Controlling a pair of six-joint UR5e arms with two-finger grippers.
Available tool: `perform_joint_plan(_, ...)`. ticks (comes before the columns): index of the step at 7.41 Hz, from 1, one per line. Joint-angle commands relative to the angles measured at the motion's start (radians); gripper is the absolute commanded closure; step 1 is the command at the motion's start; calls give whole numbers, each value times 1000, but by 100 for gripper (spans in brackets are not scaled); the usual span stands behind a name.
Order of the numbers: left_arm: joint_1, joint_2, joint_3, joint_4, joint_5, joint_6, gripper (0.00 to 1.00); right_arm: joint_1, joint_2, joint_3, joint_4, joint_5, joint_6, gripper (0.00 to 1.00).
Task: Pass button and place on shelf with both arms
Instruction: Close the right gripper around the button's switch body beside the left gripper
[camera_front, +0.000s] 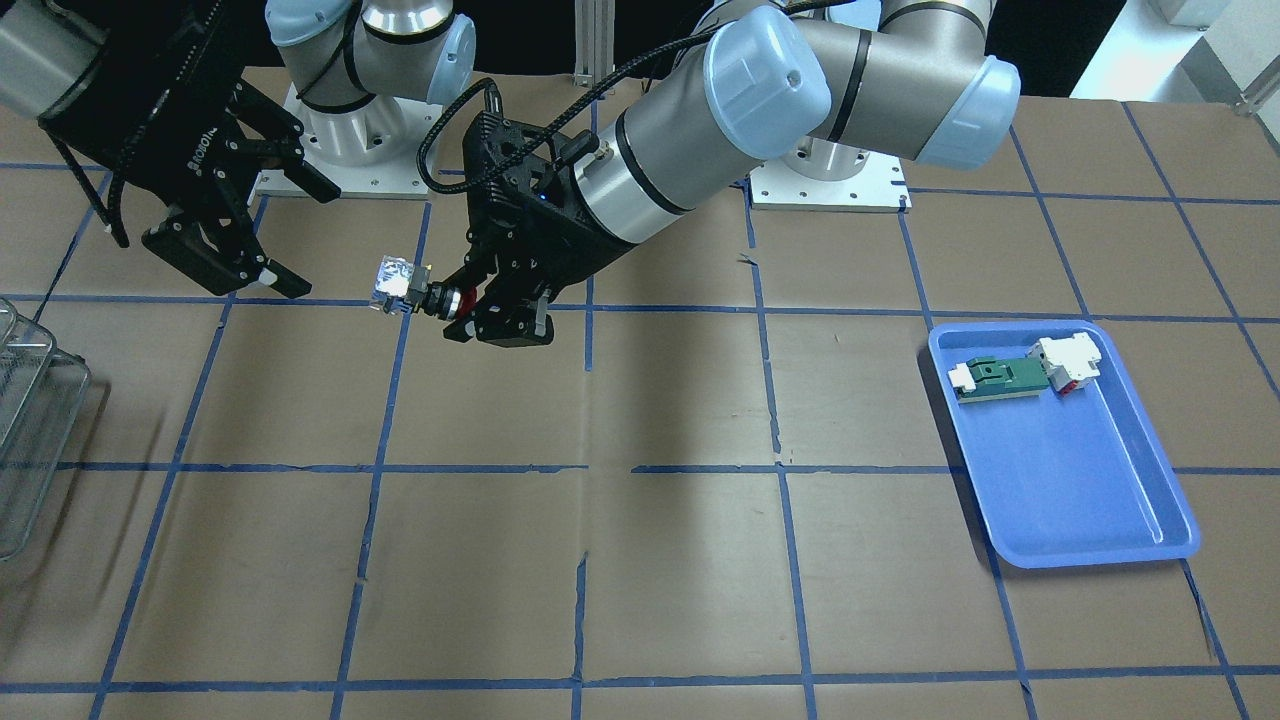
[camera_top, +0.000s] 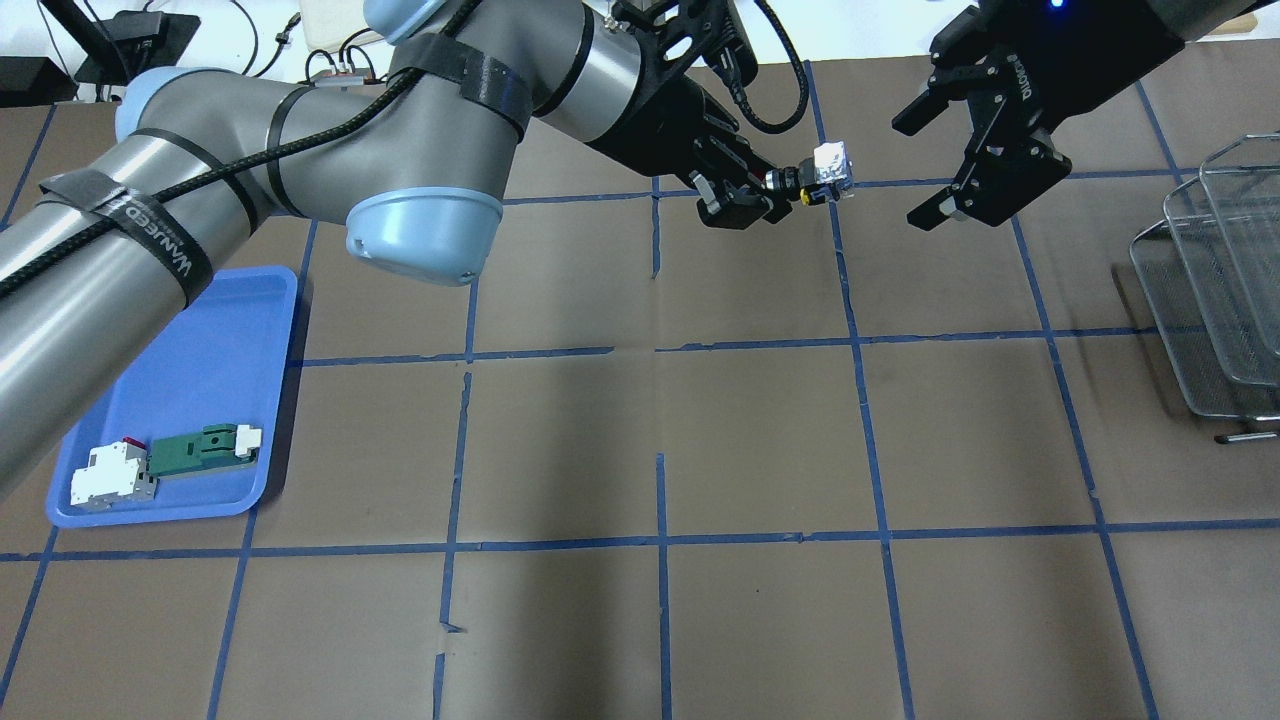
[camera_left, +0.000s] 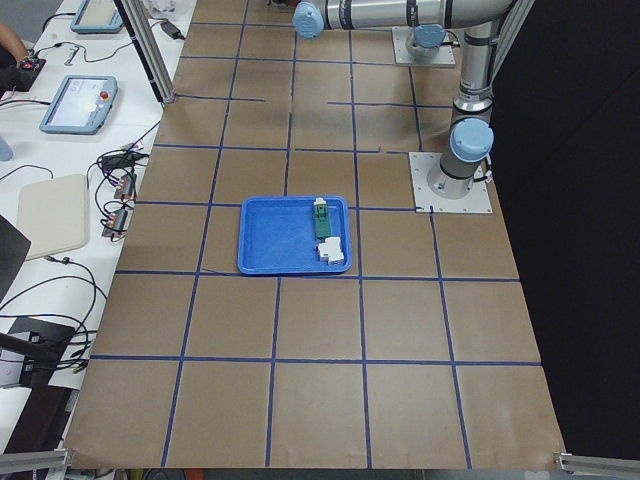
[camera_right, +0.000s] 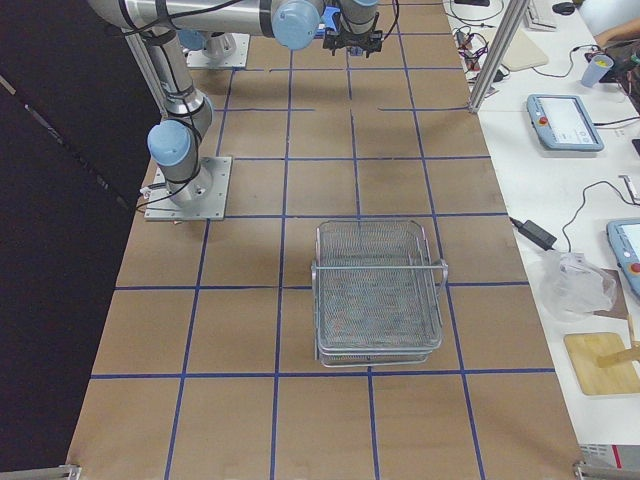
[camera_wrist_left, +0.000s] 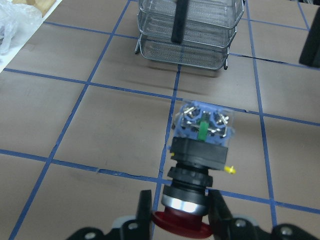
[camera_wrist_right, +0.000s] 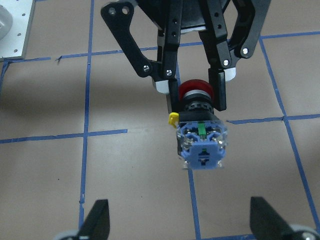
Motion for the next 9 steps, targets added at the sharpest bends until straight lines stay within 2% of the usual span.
perform_joint_plan(1,-23,7,3,0,4,-6,100,28,0,16,5,4,16,0)
perform_joint_plan(3,-33,9,12,12,1,-50,100,37,1,16,-3,57,15,0)
perform_joint_plan(5,-54,38,-5,14,4,-58,100,40,-2,22,-4,54,7,0)
perform_joint_plan(6,-59,47,-11,12,2,-58,100,40,3,21,-6,109,4,0)
perform_joint_plan(8,-60,56,-22,15,4,-58,100,39,3,21,-9,107,-2,66)
perform_joint_plan(9,-60,67,-30,17,4,-58,100,39,4,19,-9,102,-2,85)
